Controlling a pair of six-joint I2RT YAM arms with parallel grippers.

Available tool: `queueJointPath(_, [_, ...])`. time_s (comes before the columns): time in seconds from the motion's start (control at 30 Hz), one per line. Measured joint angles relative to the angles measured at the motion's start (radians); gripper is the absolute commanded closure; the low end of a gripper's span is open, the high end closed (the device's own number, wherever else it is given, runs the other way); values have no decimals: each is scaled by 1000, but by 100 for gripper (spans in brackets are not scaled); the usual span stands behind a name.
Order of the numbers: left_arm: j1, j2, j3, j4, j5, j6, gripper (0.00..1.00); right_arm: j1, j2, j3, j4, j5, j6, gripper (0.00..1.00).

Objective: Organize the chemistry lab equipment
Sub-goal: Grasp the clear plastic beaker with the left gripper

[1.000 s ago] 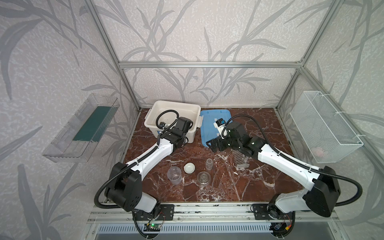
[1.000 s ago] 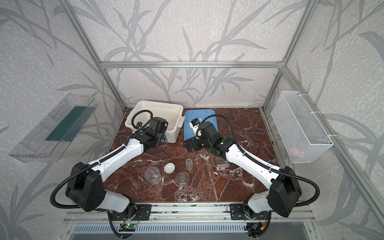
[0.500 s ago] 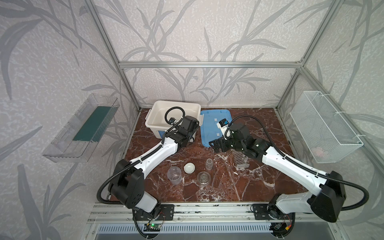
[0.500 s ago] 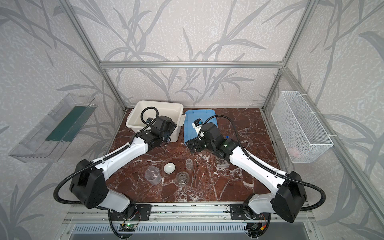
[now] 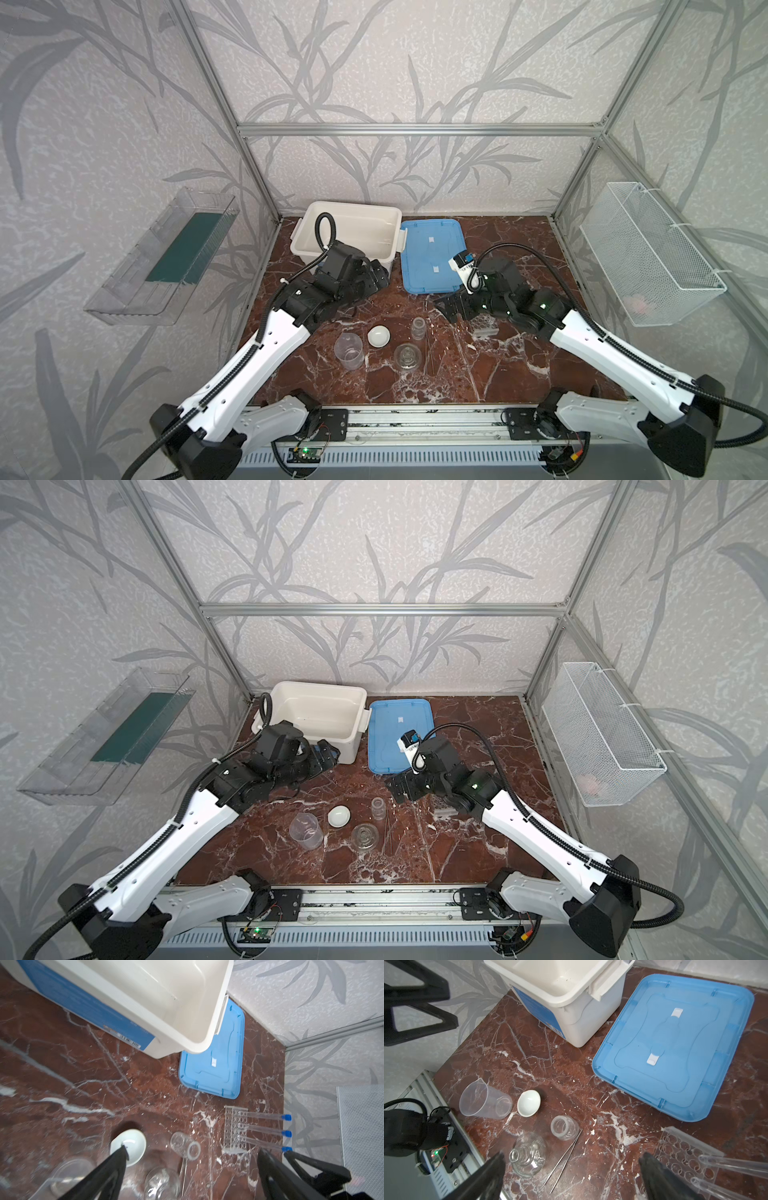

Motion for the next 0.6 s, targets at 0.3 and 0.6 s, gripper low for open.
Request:
queueJointPath(0.3, [-10,-47,-61,-340,21,36,1,130,93,-12,32,-45,-6,1])
queueJointPath(0.6, [-32,-50,-222,-376,10,17,1,153,168,-12,37,-36,-10,1])
